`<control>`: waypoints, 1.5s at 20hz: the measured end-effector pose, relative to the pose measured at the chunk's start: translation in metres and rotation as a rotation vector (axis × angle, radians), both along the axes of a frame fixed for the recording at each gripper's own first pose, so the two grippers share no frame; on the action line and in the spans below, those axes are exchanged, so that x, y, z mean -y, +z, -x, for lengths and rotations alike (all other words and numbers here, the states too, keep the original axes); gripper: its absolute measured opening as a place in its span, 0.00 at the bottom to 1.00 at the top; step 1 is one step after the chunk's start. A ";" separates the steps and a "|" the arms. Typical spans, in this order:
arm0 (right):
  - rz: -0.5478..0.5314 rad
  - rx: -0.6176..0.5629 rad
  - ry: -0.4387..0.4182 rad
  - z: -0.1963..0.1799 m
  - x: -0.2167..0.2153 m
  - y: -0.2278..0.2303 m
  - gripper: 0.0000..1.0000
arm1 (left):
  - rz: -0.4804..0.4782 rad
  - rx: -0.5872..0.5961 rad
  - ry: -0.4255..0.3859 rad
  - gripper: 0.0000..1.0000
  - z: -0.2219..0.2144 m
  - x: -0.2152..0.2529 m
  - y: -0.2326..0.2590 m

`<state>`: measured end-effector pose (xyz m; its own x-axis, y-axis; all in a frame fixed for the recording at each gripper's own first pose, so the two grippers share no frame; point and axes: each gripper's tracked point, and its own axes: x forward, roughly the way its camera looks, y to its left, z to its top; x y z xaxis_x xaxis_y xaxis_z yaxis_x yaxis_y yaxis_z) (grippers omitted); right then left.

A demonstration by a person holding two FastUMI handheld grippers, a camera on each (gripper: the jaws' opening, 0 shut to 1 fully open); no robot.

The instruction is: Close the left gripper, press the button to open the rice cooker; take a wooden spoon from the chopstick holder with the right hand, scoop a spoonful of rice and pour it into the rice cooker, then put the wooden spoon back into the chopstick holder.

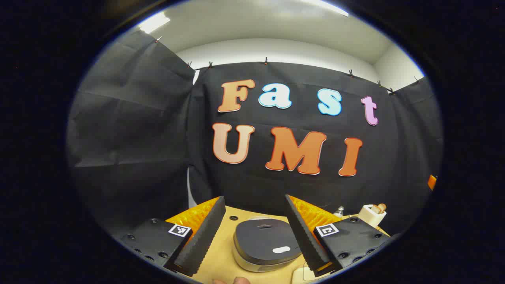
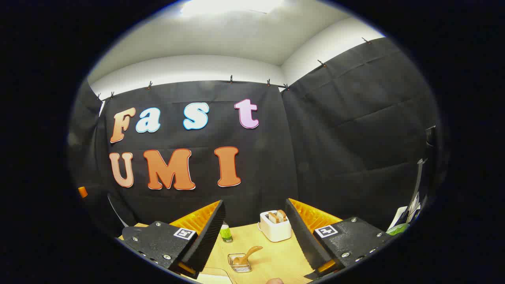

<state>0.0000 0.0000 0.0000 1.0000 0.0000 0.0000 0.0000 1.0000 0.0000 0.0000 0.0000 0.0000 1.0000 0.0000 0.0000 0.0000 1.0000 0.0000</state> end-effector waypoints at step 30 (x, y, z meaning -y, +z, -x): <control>0.036 -0.032 0.200 -0.085 0.022 -0.009 0.99 | -0.045 -0.039 0.043 0.51 0.012 0.070 -0.006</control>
<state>0.0850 -0.0221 -0.0087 0.9796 0.1980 -0.0349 -0.1991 0.9794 -0.0323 -0.0115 -0.0701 -0.0058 0.9983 0.0443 -0.0383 -0.0425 0.9981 0.0457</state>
